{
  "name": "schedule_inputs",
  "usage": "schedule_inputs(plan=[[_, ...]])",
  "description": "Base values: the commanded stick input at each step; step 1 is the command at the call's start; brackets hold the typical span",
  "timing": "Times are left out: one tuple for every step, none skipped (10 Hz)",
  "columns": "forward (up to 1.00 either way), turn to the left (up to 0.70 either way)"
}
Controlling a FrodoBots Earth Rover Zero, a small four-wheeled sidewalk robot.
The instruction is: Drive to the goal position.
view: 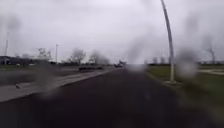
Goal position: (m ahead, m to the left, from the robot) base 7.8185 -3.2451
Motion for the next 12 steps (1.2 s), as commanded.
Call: schedule_inputs(plan=[[1.0, 0.0], [1.0, 0.0], [1.0, 0.0], [1.0, -0.05], [1.0, -0.23], [1.0, 0.0], [1.0, 0.0], [1.0, 0.0], [1.0, 0.0], [1.0, 0.0], [1.0, 0.0], [1.0, 0.0]])
